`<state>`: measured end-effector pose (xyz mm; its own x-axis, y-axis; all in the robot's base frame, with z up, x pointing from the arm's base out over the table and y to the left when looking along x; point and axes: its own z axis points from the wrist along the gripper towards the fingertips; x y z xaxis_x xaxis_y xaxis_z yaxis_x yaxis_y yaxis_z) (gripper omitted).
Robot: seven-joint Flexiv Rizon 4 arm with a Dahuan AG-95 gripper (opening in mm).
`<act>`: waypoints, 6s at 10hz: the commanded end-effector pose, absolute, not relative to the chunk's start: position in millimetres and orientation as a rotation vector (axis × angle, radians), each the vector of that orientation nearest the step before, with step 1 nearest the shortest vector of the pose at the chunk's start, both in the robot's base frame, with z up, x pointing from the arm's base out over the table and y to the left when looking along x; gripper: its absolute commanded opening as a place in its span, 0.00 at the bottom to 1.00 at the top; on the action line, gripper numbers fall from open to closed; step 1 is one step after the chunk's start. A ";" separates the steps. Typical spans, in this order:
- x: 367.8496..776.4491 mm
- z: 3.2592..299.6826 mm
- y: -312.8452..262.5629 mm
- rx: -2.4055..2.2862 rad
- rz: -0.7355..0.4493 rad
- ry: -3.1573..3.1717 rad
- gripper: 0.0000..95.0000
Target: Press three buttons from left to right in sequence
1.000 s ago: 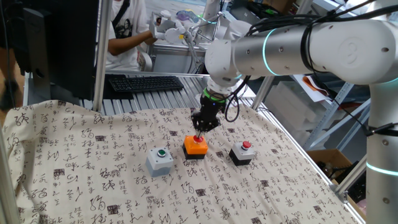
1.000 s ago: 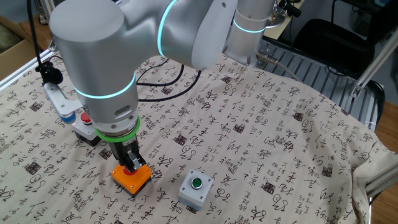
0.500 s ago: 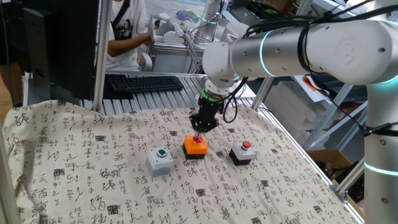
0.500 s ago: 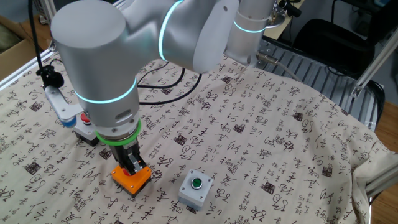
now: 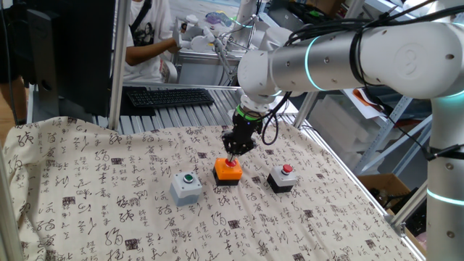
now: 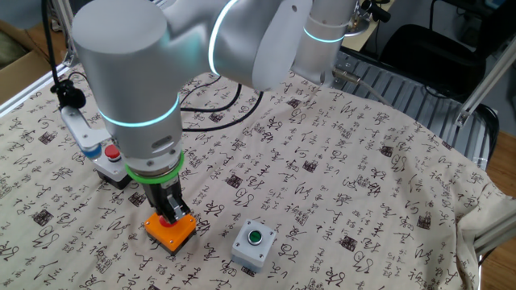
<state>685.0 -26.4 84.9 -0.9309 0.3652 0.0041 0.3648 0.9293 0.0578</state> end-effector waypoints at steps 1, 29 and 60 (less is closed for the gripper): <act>684.9 88.9 -27.7 0.580 0.086 3.096 0.00; 671.2 121.7 -23.9 0.567 0.087 3.106 0.00; 618.4 119.4 81.1 0.794 0.085 3.050 0.00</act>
